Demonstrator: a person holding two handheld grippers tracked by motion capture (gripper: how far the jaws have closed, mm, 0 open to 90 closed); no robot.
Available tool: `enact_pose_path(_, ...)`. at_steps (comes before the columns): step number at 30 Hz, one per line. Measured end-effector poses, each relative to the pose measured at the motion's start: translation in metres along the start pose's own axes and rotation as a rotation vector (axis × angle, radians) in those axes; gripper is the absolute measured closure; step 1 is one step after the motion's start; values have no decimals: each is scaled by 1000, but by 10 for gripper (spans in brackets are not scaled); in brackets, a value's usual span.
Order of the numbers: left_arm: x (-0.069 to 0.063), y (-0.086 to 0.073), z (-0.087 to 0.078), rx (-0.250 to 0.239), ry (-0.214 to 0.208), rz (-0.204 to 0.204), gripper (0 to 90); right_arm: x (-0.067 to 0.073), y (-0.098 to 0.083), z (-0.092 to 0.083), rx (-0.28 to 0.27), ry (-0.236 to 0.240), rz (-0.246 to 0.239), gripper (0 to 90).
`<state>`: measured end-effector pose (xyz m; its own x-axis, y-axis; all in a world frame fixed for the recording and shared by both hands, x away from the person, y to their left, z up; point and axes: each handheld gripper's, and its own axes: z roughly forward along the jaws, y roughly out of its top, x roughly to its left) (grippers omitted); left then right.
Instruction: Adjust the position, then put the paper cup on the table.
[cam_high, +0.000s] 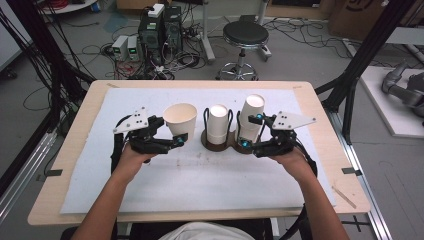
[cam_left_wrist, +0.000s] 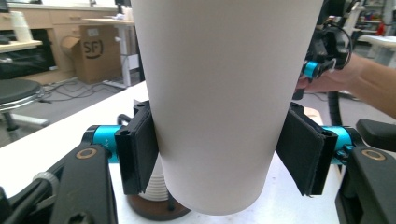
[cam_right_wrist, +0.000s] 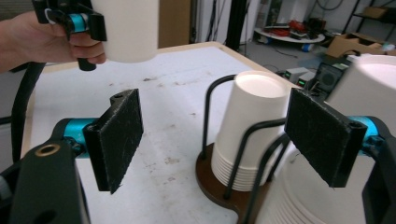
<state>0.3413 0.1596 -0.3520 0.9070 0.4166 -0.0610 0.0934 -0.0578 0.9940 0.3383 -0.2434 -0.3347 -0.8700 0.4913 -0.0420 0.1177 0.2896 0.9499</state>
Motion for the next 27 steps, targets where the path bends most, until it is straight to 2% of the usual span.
enact_pose_path(5, 5, -1, -10, -7, 39, -14, 344, -7, -2, -8, -6, -31, 21, 198)
enact_pose_path(15, 10, -1, -14, -16, 79, -13, 342, -10, -6, -13, -9, -37, 35, 198)
enact_pose_path(22, 18, -3, -20, -34, 111, -25, 342, -12, -9, -18, -5, -26, 43, 199)
enact_pose_path(27, 22, -6, -24, -44, 145, -8, 343, -15, -15, -21, 8, -27, 52, 199)
